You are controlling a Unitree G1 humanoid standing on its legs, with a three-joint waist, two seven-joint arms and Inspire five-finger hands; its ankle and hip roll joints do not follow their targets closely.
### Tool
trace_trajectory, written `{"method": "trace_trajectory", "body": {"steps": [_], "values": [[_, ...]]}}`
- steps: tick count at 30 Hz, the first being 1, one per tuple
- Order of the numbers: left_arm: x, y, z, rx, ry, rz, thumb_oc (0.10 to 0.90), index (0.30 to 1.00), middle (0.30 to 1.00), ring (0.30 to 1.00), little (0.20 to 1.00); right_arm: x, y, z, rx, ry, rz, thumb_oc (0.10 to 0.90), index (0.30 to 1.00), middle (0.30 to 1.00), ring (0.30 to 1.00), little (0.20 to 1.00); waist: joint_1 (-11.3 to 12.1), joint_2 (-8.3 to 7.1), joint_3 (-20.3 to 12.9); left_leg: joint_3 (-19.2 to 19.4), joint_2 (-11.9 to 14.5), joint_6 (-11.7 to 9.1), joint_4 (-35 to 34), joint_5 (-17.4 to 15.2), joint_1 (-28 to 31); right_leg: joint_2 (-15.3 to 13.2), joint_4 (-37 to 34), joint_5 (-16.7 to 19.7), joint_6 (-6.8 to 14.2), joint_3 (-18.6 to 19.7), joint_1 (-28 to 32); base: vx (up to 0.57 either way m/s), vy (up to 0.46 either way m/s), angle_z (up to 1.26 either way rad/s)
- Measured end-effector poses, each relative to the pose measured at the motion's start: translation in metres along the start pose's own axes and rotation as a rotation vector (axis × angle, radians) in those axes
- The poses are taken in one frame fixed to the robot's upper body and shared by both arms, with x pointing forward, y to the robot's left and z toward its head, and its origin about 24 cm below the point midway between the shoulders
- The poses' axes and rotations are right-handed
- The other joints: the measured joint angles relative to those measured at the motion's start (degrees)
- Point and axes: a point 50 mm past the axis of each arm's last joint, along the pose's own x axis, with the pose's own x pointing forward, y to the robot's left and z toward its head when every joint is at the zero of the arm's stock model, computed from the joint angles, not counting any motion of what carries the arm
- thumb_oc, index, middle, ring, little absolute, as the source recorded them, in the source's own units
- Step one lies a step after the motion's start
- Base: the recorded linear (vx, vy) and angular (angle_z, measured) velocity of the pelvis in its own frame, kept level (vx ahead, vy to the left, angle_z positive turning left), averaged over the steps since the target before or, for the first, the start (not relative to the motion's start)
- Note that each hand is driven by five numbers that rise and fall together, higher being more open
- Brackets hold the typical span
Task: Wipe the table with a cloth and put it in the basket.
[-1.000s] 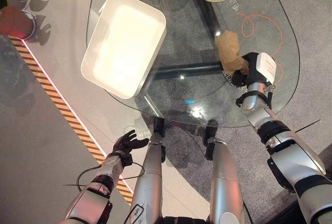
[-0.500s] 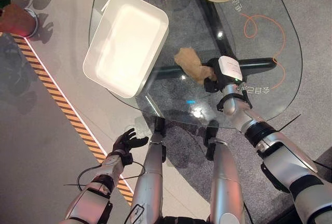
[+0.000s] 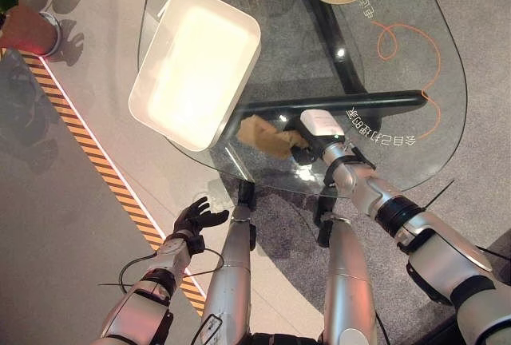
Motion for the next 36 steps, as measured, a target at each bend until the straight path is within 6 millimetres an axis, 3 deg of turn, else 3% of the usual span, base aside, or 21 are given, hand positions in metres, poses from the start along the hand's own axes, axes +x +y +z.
{"method": "trace_trajectory", "body": {"steps": [14, 23, 29, 32, 36], "values": [[0.000, 0.000, 0.000, -0.003, 0.000, 0.001, 0.800, 0.900, 0.900, 0.900, 0.900, -0.010, 0.016, 0.004, 0.002, -0.045, 0.101, 0.100, 0.300, 0.300, 0.300, 0.200, -0.2, -0.01, 0.0, 0.0, 0.0, 0.0, 0.0, 0.0, 0.0, 0.0, 0.0, 0.0, 0.0, 0.0, 0.0, 0.00, 0.000, 0.00], [0.000, 0.006, 0.007, -0.122, -0.053, 0.069, 0.800, 0.900, 0.900, 0.900, 0.900, -0.009, 0.013, -0.002, 0.059, 0.015, -0.024, 0.100, 0.300, 0.300, 0.300, 0.200, -0.5, -0.05, 0.0, 0.0, 0.0, 0.0, 0.1, 0.0, 0.0, -0.1, 0.1, 0.0, 0.0, 0.0, 0.1, 0.00, 0.000, 0.00], [0.000, 0.016, 0.041, -0.329, -0.208, 0.218, 0.800, 0.900, 0.900, 0.900, 0.900, -0.007, 0.001, -0.013, 0.278, 0.162, -0.203, 0.100, 0.300, 0.300, 0.300, 0.200, -0.4, -0.05, 0.0, 0.0, -0.1, 0.0, 0.7, 0.0, 0.0, -0.2, 0.6, 0.0, 0.0, 0.0, 0.1, 0.00, 0.000, 0.00], [-0.004, 0.019, 0.078, -0.462, -0.356, 0.283, 0.800, 0.900, 0.900, 0.900, 0.900, -0.008, -0.014, -0.022, 0.445, 0.249, -0.369, 0.100, 0.300, 0.300, 0.300, 0.200, -0.4, -0.05, 0.0, 0.0, -0.2, 0.3, 0.9, -0.1, 0.0, -0.3, 0.7, -0.1, 0.1, 0.0, 0.1, 0.00, 0.000, 0.00], [-0.012, 0.019, 0.105, -0.540, -0.496, 0.309, 0.800, 0.900, 0.900, 0.900, 0.900, -0.013, -0.026, -0.028, 0.573, 0.309, -0.520, 0.100, 0.300, 0.300, 0.300, 0.200, -0.8, -0.05, 0.0, 0.0, -0.2, 0.3, 0.9, -0.1, -0.1, -0.2, 0.3, -0.2, 0.2, 0.0, 0.1, 0.00, 0.000, 0.00]]}}
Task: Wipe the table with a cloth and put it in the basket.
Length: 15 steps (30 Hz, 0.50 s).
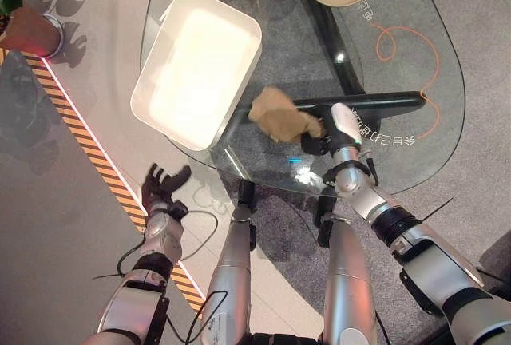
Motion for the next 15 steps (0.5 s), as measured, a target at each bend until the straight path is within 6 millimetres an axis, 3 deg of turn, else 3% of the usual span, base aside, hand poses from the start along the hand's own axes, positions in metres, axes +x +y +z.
{"method": "trace_trajectory", "body": {"steps": [6, 15], "values": [[-0.003, -0.025, 0.030, -0.133, -0.145, -0.037, 0.800, 0.900, 0.900, 0.900, 0.900, -0.005, -0.014, 0.003, 0.080, -0.011, -0.096, 0.100, 0.300, 0.300, 0.300, 0.200, -0.7, -0.07, 0.0, 0.0, 0.1, -0.2, -0.1, 0.1, -1.0, 0.3, -0.3, 0.3, 0.0, 0.1, -0.7, 0.00, 0.000, 0.00], [-0.010, -0.045, 0.057, -0.245, -0.285, -0.142, 0.800, 0.900, 0.900, 0.900, 0.900, -0.010, -0.018, 0.009, 0.150, -0.040, -0.121, 0.100, 0.300, 0.300, 0.300, 0.200, -0.7, -0.18, 0.1, 0.0, 0.1, -0.1, 0.0, 0.0, -1.0, 0.3, -0.3, 0.5, 0.0, 0.1, -0.7, 0.00, 0.000, 0.00]]}}
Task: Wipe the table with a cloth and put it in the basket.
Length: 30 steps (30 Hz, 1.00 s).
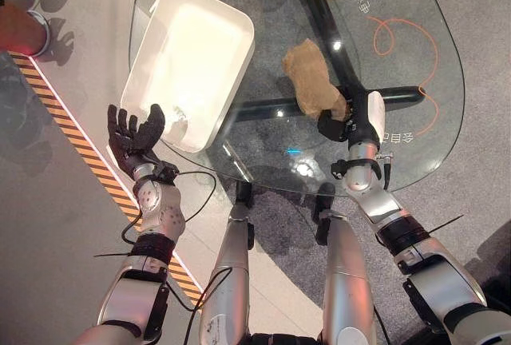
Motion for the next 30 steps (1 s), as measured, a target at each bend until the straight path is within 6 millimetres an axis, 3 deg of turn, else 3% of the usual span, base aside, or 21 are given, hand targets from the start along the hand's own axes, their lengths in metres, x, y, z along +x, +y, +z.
{"method": "trace_trajectory", "body": {"steps": [14, 20, 30], "values": [[-0.021, -0.023, 0.000, -0.168, -0.003, -0.264, 0.800, 0.900, 0.900, 0.900, 0.900, -0.011, 0.003, 0.015, 0.055, -0.096, 0.013, 0.100, 0.300, 0.300, 0.300, 0.200, -0.3, -0.49, 0.2, 0.1, 0.0, 0.2, -0.1, -0.1, 0.0, 0.0, -0.2, -0.1, 0.1, 0.1, 0.0, 0.00, 0.000, 0.00], [-0.026, -0.030, 0.003, -0.214, 0.018, -0.341, 0.800, 0.900, 0.900, 0.900, 0.900, -0.014, 0.002, 0.030, 0.074, -0.181, 0.027, 0.100, 0.300, 0.300, 0.300, 0.200, -0.6, -0.52, 0.2, 0.1, 0.0, 0.1, 0.0, -0.1, 0.1, 0.0, 0.0, -0.1, 0.1, 0.1, 0.0, 0.00, 0.000, 0.00], [-0.036, -0.035, -0.008, -0.302, 0.145, -0.438, 0.800, 0.900, 0.900, 0.900, 0.900, -0.021, 0.006, 0.044, 0.104, -0.271, 0.086, 0.100, 0.300, 0.300, 0.300, 0.200, -1.4, -0.52, 0.2, 0.8, 0.0, 0.5, 0.0, -0.3, 0.5, 0.1, 0.0, -0.1, 0.2, 0.8, 0.0, 0.01, 0.002, -0.02]]}}
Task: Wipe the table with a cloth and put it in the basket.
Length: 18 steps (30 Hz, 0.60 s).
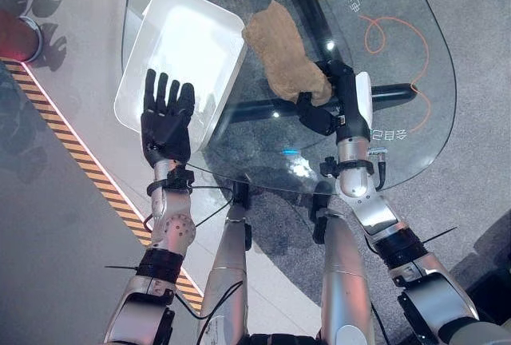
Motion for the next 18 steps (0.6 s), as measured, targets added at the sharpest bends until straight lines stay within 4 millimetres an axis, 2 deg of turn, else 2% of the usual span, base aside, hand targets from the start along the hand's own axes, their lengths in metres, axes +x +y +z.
{"method": "trace_trajectory", "body": {"steps": [7, 18], "values": [[-0.007, -0.006, -0.019, -0.168, 0.103, -0.031, 0.800, 0.900, 0.900, 0.900, 0.900, -0.001, 0.003, 0.006, 0.014, -0.027, 0.069, 0.100, 0.300, 0.300, 0.300, 0.200, 0.0, 0.00, 0.0, 0.3, 0.0, -0.1, 0.0, 0.0, 0.1, 0.0, 0.0, 0.0, 0.1, 0.3, 0.0, 0.01, 0.000, -0.01], [-0.011, -0.014, -0.030, -0.293, 0.168, -0.088, 0.800, 0.900, 0.900, 0.900, 0.900, -0.004, 0.015, 0.008, 0.011, -0.037, 0.202, 0.100, 0.300, 0.300, 0.300, 0.200, -0.1, 0.00, 0.0, 0.4, 0.0, 0.0, 0.0, 0.0, 0.3, 0.0, 0.0, 0.0, 0.1, 0.4, 0.0, 0.00, 0.000, 0.00]]}}
